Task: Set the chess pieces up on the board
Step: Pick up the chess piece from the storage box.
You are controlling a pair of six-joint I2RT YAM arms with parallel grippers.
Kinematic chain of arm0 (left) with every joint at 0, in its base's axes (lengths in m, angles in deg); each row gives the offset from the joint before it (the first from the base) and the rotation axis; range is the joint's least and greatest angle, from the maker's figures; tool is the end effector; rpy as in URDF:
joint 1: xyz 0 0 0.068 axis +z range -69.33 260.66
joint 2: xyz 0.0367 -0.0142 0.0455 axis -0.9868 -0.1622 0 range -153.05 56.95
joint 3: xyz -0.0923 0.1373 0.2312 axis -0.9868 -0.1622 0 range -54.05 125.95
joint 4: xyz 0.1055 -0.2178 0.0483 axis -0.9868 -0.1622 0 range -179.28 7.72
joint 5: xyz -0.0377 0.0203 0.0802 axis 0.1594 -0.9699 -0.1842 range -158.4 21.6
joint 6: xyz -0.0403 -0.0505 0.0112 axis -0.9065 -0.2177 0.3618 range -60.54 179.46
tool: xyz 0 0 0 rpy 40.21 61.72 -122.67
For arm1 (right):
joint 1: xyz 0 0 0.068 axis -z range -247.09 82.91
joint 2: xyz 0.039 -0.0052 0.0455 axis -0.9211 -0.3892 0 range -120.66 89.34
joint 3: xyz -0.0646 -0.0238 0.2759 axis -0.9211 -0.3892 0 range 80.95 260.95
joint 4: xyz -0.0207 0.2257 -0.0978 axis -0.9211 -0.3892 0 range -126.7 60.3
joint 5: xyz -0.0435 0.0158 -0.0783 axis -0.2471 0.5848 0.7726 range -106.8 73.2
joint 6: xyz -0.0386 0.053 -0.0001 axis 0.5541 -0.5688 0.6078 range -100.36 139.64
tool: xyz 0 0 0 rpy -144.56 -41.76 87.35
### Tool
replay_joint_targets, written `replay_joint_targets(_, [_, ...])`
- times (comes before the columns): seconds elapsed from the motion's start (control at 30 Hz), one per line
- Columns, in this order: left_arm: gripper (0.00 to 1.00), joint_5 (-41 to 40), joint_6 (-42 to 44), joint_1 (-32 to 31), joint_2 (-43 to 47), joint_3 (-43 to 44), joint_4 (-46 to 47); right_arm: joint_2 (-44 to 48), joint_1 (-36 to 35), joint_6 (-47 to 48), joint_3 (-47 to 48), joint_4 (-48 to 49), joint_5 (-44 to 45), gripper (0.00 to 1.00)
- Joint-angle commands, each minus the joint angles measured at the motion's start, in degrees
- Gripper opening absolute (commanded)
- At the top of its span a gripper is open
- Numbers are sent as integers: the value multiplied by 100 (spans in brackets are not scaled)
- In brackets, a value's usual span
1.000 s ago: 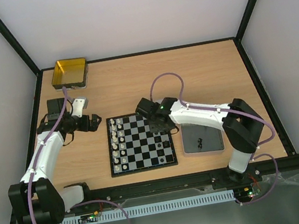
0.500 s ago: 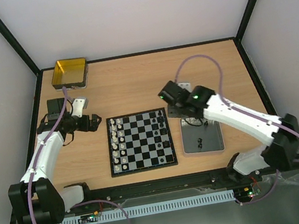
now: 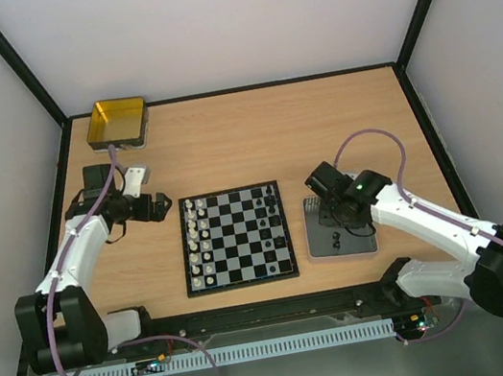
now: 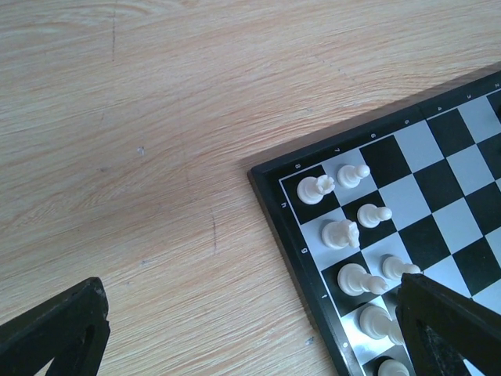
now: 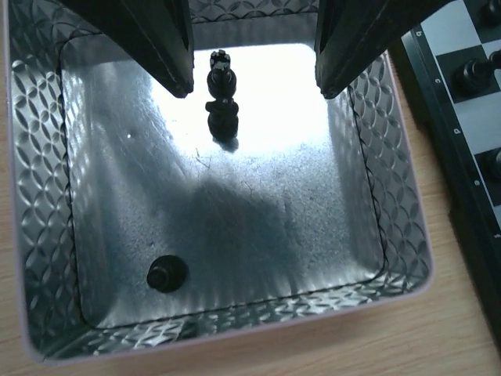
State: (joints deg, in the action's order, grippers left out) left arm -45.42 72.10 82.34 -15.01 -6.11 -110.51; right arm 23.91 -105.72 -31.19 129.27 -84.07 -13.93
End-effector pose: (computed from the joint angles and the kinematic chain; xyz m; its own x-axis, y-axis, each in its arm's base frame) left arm 0.2432 -0.0131 0.2412 -0.7247 0.1804 -0.6651 0.3800 0.9098 -0.1672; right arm 0.1438 0.1116 0.2352 -0.9416 0.2388 -0.2374 0.1884 0.9580 0.2163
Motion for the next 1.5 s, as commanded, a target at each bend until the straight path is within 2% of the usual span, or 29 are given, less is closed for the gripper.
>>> replay_joint_targets(0.0, [99,-22,-3,-33,-124,173,-113,230,35,-91,-267,135,-147,41])
replay_joint_targets(0.33, [99,-22,1,-70,-114,169,-113,155,56,-140,-961,654,-375,40])
replay_joint_targets(1.07, [99,-22,1,-74,-85,163,-112,-320,321,89,-1360,1222,-428,40])
replay_joint_targets(1.23, [99,-25,0,-71,-112,171,-119,-365,345,86,-1385,1314,-469,33])
replay_joint_targets(1.47, [99,-26,1,-70,-87,163,-113,-474,348,116,-1430,1438,-541,28])
